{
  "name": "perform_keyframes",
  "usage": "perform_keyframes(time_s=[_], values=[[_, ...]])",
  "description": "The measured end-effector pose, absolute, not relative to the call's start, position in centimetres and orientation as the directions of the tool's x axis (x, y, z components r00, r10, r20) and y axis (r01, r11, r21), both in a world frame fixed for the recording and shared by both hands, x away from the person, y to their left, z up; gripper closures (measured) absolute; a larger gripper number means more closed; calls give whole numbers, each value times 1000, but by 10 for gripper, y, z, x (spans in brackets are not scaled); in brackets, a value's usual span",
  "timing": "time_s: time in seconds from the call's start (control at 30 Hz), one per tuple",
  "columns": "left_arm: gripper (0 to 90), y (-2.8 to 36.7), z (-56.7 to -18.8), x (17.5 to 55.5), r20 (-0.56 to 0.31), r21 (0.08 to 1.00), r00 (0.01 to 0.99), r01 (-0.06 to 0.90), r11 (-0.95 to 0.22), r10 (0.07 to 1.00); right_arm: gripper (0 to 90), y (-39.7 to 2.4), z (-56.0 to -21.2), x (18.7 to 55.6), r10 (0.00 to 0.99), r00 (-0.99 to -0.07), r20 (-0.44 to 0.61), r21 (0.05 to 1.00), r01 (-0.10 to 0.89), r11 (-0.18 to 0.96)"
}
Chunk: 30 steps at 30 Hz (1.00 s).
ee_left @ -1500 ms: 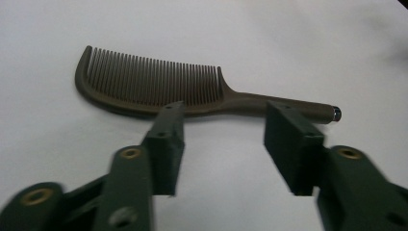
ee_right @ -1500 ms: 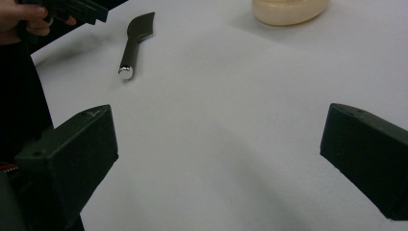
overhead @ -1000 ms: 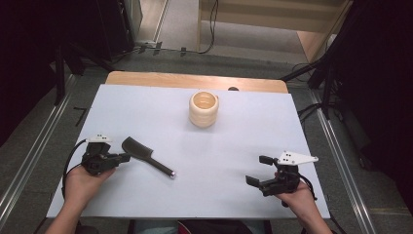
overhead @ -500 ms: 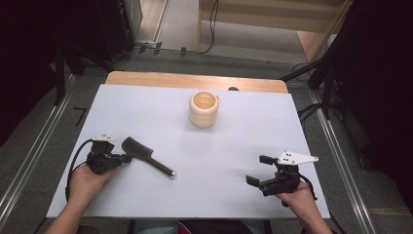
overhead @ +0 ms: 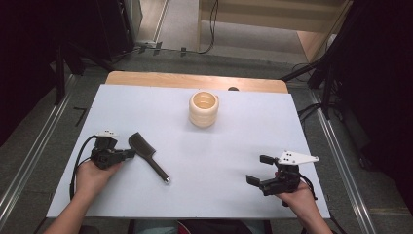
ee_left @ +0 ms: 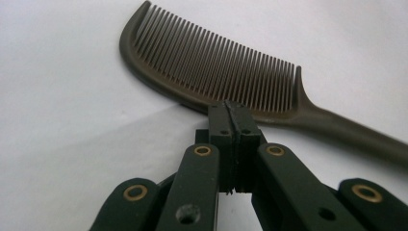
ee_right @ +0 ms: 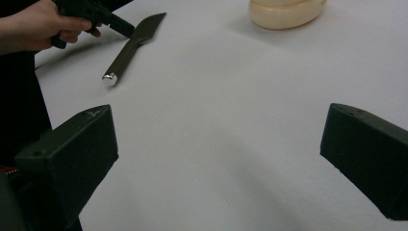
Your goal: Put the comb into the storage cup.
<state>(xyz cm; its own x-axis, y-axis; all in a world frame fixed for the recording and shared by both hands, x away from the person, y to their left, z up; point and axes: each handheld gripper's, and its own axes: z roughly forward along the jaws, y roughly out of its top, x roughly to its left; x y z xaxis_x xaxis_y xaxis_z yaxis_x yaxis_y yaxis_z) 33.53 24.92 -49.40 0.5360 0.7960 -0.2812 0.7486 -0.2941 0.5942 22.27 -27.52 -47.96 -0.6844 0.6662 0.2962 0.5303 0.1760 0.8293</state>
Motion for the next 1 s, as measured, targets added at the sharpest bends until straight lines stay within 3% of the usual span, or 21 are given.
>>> perform_keyframes(time_s=[1.0], values=[[900, 215, -498, 364, -266, 624, 582, 712, -324, 768, 0, -276, -480, 223, 670, -681, 297, 830, 531, 172]])
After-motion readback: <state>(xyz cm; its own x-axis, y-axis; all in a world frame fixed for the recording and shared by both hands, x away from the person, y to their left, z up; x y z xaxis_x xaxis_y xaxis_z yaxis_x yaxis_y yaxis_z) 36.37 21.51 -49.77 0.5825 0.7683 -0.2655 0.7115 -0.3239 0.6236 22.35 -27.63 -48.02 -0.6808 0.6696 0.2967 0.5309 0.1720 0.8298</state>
